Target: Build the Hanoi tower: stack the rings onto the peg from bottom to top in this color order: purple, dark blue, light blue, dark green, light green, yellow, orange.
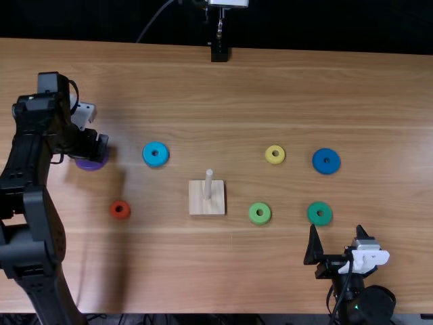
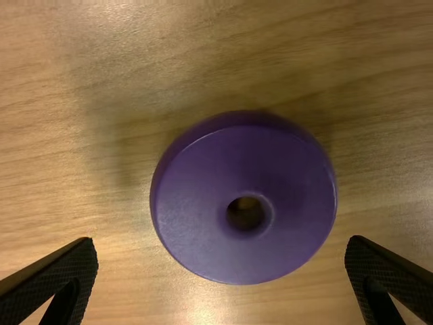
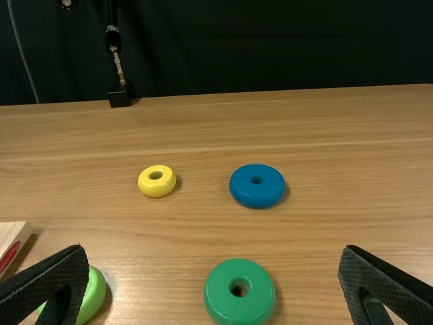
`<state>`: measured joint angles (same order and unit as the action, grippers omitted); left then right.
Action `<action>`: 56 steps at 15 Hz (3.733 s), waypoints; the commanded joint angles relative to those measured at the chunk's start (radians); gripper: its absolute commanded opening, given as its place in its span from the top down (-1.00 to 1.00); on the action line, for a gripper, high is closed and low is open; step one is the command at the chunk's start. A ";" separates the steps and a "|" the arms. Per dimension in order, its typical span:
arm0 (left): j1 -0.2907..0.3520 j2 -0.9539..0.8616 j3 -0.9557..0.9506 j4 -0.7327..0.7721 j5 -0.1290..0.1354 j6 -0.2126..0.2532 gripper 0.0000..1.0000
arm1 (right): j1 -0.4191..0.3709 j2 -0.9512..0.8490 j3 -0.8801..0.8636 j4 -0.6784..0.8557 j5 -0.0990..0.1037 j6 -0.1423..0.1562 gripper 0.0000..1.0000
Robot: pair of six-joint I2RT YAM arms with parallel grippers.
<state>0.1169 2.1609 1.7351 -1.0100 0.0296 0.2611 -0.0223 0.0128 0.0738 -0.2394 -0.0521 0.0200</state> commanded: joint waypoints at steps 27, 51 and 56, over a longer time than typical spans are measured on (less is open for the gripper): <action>-0.022 0.106 0.003 0.009 0.039 0.013 1.00 | -0.011 -0.013 -0.058 -0.078 -0.003 -0.003 -1.00; -0.362 -0.452 0.176 -0.468 0.125 -0.151 1.00 | -0.011 -0.013 -0.058 -0.078 -0.003 -0.003 -1.00; -0.507 -0.441 0.188 -0.468 0.127 -0.204 1.00 | -0.011 -0.013 -0.058 -0.078 -0.003 -0.003 -1.00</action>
<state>-0.3832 1.7309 1.8862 -1.4769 0.1417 0.0765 -0.0223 0.0128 0.0738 -0.2390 -0.0517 0.0200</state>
